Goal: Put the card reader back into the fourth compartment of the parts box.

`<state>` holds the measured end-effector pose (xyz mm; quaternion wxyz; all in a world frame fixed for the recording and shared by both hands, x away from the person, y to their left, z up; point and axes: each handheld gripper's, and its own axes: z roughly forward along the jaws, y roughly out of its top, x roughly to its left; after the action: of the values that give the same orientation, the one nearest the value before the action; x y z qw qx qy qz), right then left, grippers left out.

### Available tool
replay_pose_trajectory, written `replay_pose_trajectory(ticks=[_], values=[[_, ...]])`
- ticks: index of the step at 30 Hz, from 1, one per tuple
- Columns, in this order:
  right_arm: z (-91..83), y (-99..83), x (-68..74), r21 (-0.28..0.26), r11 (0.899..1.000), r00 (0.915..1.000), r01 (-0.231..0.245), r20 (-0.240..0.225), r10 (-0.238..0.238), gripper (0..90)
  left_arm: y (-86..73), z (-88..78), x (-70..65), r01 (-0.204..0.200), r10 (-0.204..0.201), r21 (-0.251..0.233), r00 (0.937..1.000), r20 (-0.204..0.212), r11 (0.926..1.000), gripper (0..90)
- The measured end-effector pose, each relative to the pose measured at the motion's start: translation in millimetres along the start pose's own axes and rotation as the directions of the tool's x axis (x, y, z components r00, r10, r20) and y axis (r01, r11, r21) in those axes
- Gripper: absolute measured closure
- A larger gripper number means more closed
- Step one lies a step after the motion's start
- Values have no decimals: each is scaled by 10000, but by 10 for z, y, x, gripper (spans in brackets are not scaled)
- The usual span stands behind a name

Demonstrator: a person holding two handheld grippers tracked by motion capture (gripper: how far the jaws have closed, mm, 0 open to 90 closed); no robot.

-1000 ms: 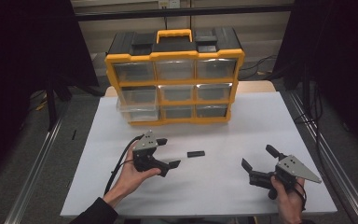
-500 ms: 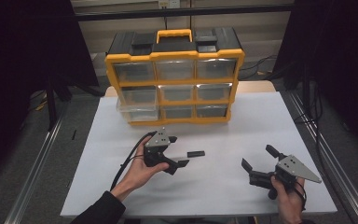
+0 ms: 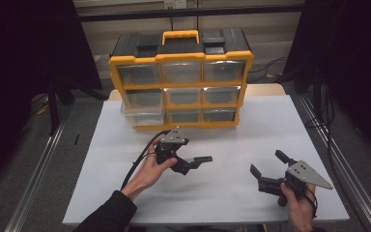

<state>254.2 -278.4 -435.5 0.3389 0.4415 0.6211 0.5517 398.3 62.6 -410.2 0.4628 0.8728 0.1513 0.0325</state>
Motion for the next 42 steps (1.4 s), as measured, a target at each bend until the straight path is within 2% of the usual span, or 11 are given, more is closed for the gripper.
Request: replay_pose_trajectory(ticks=[3, 7, 12, 15, 17, 24, 26, 30, 33, 40, 42], values=[[0, -1, 1, 10, 10000, 10000, -16, -15, 16, 0, 30, 41, 10, -114, 113, 361, 9999, 10, 9993, 51], [4, -1, 6, -6, 10000, 10000, -82, -38, 82, 0, 88, 87, 42, -294, 249, 963, 9986, 477, 9949, 60], [2, -1, 6, 13, 10000, 10000, -34, -33, 34, 0, 175, 177, 72, -548, 450, 1443, 9965, 699, 9880, 63], [2, 0, 6, -9, 10000, 10000, -10, -25, 10, 0, 209, 225, 86, -685, 551, 1748, 9953, 801, 9822, 80], [-1, -1, 3, 8, 10000, 10000, 30, -38, -30, 0, 223, 271, 95, -846, 695, 2114, 9945, 782, 9737, 82], [2, -2, 4, 30, 10000, 10000, 50, -45, -49, 0, 219, 400, 192, -842, 592, 2664, 9932, 1005, 9602, 87], [3, -1, 4, 11, 10000, 10000, 17, -32, -17, 0, 232, 431, 205, -818, 655, 2702, 9955, 686, 9593, 87], [2, 0, 5, 5, 10000, 10000, 34, -41, -34, 0, 263, 453, 217, -1022, 853, 2862, 9938, 711, 9527, 80], [3, -2, 4, 39, 10000, 10000, 49, -60, -49, 0, 281, 492, 236, -964, 760, 2949, 9939, 799, 9507, 76], [3, -2, 5, 26, 10000, 9999, 66, -129, -65, 0, 244, 606, 267, -1056, 810, 3495, 9932, 842, 9310, 148], [4, -2, 5, 16, 10000, 9999, 63, -123, -63, 0, 241, 626, 284, -1226, 908, 3665, 9906, 1027, 9223, 175]])
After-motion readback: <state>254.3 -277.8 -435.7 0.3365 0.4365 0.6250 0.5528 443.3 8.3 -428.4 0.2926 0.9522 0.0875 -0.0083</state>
